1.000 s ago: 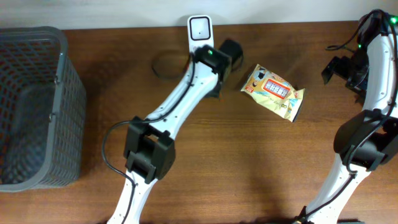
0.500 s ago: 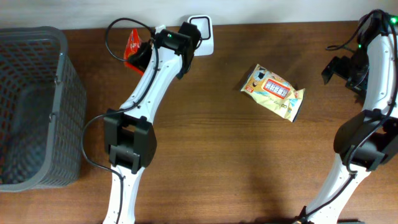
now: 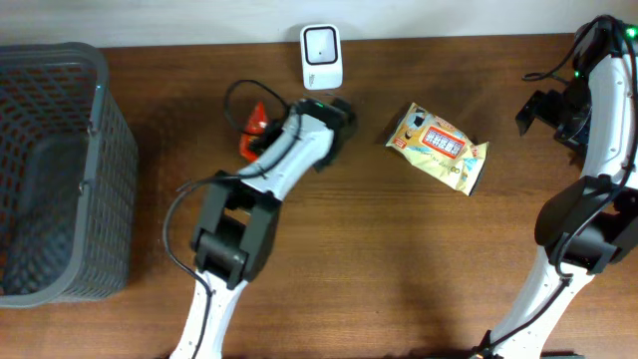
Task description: Scan the item barcode
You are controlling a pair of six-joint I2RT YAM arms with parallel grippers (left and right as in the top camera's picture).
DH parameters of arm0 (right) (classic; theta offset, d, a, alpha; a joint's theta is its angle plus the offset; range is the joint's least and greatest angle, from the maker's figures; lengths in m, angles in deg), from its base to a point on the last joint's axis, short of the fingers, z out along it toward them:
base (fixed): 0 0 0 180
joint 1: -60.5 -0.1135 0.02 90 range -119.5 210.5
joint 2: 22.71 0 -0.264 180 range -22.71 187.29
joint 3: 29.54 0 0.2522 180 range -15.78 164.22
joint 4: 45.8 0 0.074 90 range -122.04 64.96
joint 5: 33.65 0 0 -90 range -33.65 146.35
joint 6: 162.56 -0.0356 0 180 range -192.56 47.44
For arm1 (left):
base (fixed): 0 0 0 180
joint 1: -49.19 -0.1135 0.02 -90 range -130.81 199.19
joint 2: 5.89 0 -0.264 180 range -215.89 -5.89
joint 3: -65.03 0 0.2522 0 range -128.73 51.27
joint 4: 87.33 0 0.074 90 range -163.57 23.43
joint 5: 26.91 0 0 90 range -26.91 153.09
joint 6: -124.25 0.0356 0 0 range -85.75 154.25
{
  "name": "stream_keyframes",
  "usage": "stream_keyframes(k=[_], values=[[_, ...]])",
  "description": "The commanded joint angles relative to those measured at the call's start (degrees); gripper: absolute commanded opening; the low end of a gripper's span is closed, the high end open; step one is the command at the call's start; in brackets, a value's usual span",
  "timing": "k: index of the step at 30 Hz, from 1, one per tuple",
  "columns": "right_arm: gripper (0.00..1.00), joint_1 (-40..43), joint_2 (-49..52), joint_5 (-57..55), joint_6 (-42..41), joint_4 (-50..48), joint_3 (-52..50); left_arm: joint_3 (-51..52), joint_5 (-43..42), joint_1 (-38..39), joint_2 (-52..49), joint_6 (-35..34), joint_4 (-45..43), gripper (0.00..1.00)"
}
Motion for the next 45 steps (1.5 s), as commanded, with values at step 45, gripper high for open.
stream_keyframes(k=[45], values=[[0.98, 0.04, -1.42, 0.11, 0.22, -0.02, 1.03, 5.84, 17.81, -7.52, 0.66, -0.5, -16.76, 0.0]])
